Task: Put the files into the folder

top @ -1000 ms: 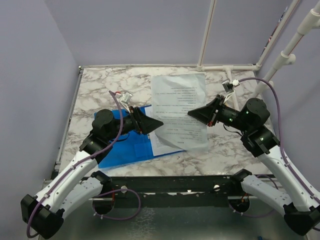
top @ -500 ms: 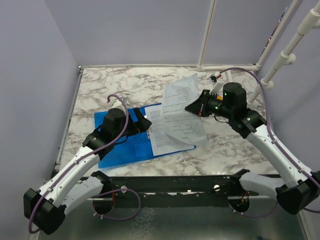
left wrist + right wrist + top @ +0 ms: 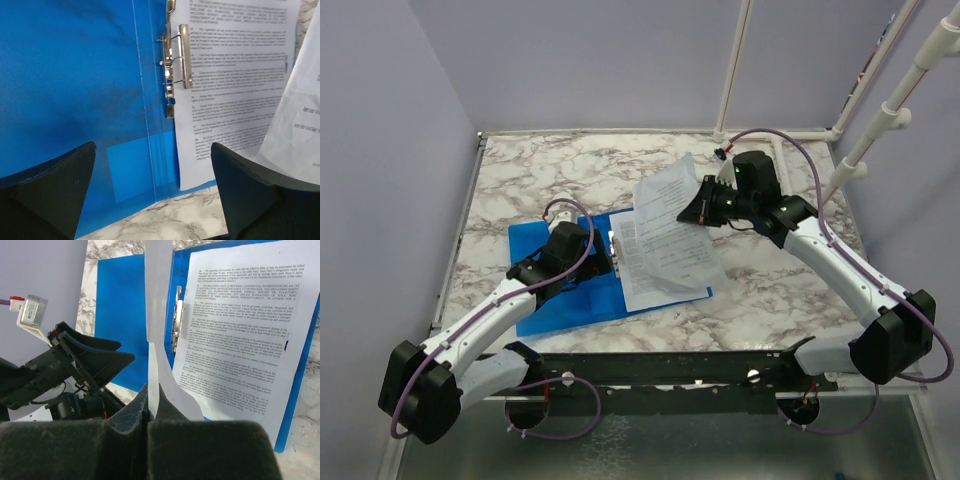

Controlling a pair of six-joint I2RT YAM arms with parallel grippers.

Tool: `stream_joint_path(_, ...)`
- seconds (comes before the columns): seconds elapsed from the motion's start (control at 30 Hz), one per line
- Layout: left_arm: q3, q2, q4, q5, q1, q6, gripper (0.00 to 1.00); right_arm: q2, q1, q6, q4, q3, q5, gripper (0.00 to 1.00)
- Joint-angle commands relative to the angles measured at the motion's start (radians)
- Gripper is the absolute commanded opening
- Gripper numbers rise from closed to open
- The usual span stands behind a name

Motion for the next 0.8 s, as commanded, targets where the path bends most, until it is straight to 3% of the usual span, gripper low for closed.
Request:
stream_joint_path(0.0, -0.026, 0.038, -0.018, -0.062, 0.001, -0.001, 0.99, 0.050, -0.021, 0.048, -0.011, 0.019, -0.045, 0.00)
stream_joint_path(0.27, -0.067, 0.086, 0.023, -0.087, 0.001, 0.004, 0.99, 0.147, -0.055, 0.110, 0.078, -0.012, -0.152, 0.00)
stream_joint_path(0.77, -0.101, 0.195, 0.088, -0.069, 0.001, 0.009, 0.95, 0.298, -0.119, 0.108, 0.175, -0.081, -0.198, 0.00)
